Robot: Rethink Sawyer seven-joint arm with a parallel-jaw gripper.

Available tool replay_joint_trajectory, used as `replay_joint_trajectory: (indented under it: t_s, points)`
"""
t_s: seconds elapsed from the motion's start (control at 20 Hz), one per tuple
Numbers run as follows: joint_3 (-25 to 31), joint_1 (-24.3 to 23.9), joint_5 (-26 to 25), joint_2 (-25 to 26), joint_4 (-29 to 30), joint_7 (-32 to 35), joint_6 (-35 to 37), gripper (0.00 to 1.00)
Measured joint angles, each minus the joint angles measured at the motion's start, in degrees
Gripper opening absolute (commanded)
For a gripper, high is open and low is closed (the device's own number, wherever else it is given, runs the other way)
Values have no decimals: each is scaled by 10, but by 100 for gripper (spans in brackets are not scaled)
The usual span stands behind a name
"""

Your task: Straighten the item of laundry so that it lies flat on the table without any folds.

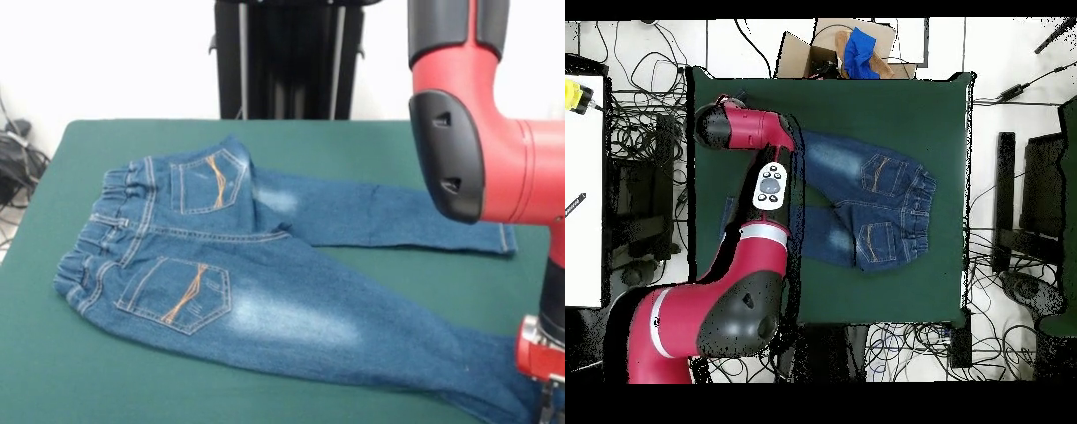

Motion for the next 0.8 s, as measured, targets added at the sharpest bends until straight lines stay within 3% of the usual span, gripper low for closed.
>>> replay_joint_trajectory:
  t_s: [0.25, 0.3, 0.8]
  points:
    - [2, -1, 0, 0, -1, 0, 0, 0]
    - [7, -3, 1, -1, -1, 0, -1, 100]
    - [30, -9, 0, -5, -4, 0, -3, 100]
